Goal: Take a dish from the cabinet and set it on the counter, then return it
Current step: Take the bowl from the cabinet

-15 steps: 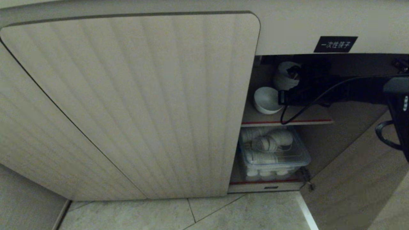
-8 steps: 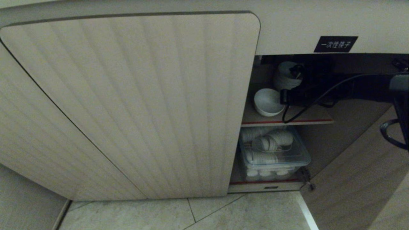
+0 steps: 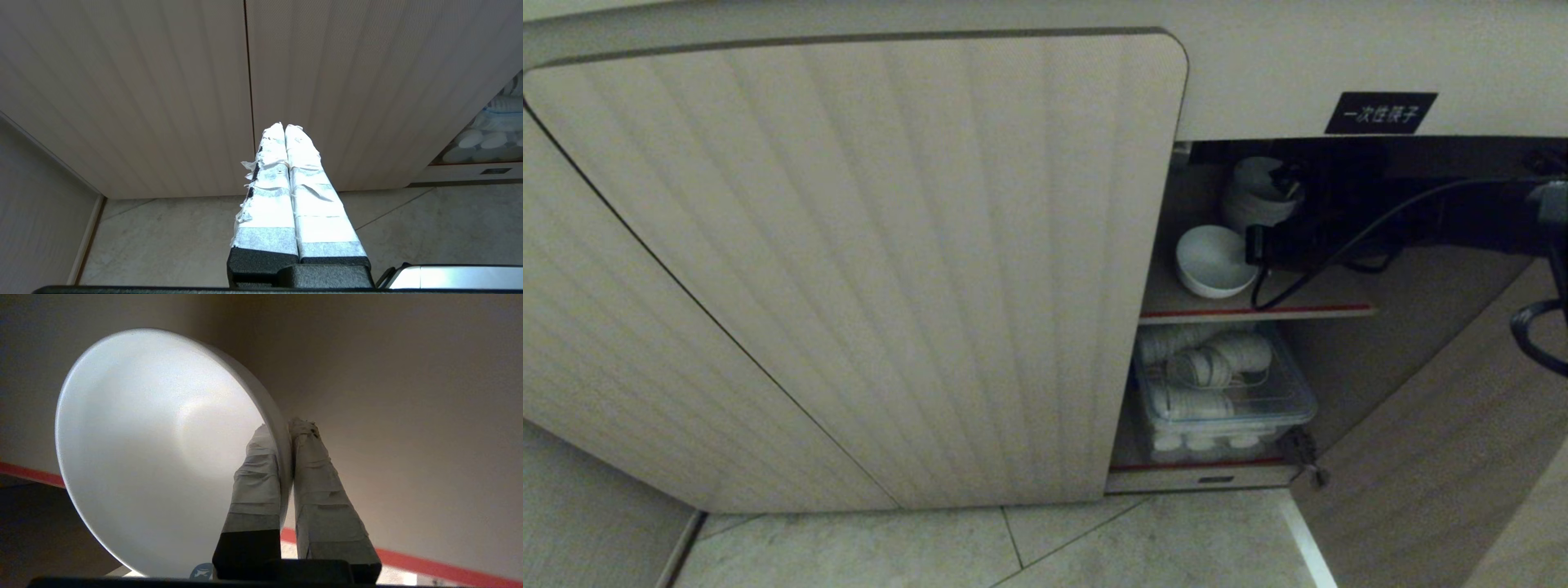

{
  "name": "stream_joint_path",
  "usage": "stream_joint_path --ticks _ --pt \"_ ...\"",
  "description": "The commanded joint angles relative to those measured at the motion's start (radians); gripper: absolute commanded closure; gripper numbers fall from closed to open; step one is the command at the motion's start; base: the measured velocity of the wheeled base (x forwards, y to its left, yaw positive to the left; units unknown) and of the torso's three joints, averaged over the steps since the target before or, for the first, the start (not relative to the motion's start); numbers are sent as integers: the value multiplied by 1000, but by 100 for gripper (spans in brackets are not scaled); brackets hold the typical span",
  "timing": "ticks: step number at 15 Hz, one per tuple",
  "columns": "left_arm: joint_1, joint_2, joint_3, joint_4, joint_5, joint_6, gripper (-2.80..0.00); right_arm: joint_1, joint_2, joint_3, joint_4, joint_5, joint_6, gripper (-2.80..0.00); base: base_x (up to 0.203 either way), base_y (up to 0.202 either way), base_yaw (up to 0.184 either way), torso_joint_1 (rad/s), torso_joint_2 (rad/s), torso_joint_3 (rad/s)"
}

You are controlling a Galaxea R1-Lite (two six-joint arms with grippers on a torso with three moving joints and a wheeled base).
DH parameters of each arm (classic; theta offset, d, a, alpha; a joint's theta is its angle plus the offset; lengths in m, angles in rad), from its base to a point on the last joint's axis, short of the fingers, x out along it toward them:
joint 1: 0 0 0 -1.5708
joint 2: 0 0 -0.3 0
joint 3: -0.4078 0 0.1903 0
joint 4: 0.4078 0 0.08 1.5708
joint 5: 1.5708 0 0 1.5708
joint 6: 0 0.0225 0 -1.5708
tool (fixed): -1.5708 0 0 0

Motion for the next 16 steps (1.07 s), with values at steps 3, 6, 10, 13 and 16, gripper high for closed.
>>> stream_joint_path --ticks 3,6,10,13,16 --pt "0 0 0 0 0 0 0 0 -20 1 33 3 40 0 0 0 0 0 0 0" --pt "0 0 0 0 0 0 0 0 -25 1 64 13 43 0 0 0 0 0 0 0" --pt "0 0 0 0 0 0 0 0 -38 21 88 14 43 0 0 0 0 0 0 0" --pt "0 0 0 0 0 0 0 -5 -45 23 95 35 43 0 0 0 0 0 0 0" --pt "0 0 0 0 0 0 0 -16 -54 23 114 60 39 0 0 0 0 0 0 0"
